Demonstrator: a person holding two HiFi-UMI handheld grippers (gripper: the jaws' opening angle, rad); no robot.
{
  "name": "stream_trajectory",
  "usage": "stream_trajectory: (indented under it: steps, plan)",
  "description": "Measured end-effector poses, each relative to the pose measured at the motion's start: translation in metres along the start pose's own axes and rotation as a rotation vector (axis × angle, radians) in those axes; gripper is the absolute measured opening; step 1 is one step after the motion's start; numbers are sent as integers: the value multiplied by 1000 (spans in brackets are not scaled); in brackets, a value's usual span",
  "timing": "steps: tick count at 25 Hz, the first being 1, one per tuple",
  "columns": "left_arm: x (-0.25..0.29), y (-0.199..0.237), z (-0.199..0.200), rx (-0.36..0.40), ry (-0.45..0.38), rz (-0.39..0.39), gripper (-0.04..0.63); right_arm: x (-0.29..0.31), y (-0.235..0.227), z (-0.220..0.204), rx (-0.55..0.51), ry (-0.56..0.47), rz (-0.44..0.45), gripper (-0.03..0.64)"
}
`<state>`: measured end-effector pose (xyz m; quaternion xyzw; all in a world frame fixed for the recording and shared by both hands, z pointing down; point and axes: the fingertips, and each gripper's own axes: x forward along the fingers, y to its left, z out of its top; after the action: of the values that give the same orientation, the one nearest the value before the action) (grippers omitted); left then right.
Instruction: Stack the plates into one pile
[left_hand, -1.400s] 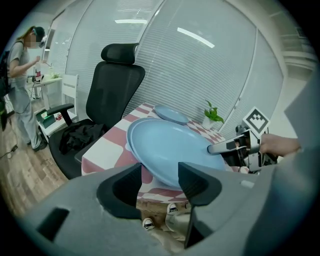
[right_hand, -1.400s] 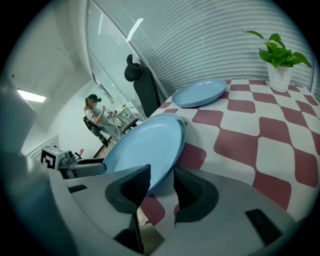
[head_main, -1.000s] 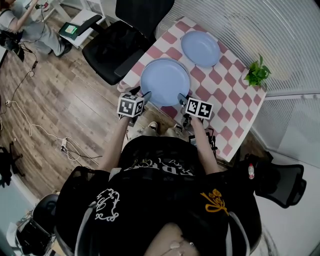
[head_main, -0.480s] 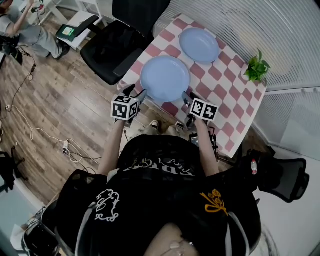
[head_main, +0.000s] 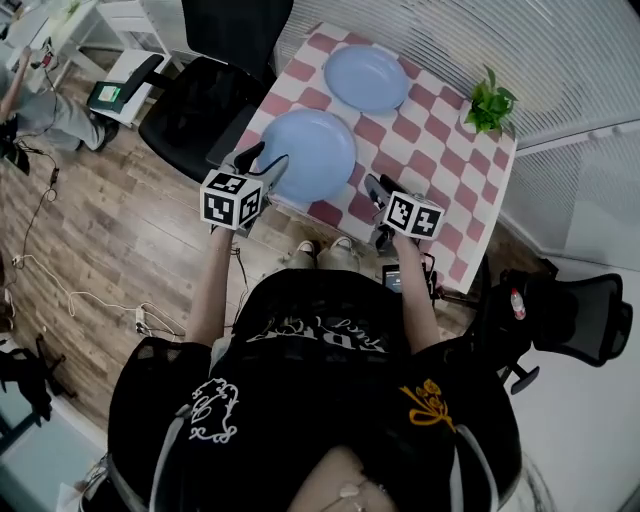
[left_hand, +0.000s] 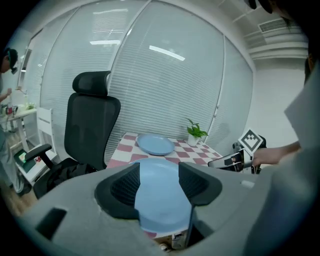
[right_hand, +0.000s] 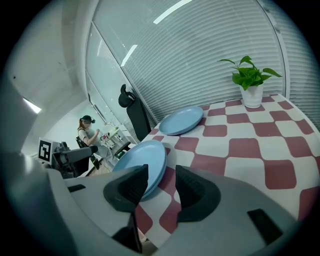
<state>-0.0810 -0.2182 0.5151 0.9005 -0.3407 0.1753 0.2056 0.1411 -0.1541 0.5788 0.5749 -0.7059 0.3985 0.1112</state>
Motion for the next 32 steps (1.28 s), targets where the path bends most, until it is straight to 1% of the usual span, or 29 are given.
stream_trajectory:
  steps: [5, 8, 10, 14, 18, 21, 26, 29, 32]
  plan:
    - [31, -23, 32, 89, 7, -72, 244, -14, -28, 13, 22, -25, -8, 153]
    - [51, -35, 47, 129, 29, -91, 244, -21, -48, 25, 22, -43, -3, 153]
    - [65, -41, 55, 131, 33, -97, 244, -22, -60, 34, 21, -53, 3, 153]
    - [90, -51, 64, 108, 43, -104, 244, -20, -75, 52, 16, -73, 34, 153]
    - [109, -53, 80, 136, 60, -106, 244, -13, -86, 71, 5, -82, 46, 153]
    - [120, -45, 89, 165, 85, -115, 244, -6, -89, 81, 1, -81, 40, 153]
    - [140, -17, 104, 195, 127, -137, 244, 15, -91, 98, 20, -91, 18, 153]
    - [155, 5, 111, 206, 154, -168, 244, 30, -91, 108, 50, -105, -8, 153]
    - [177, 28, 110, 225, 206, -216, 244, 49, -93, 117, 99, -123, -48, 153]
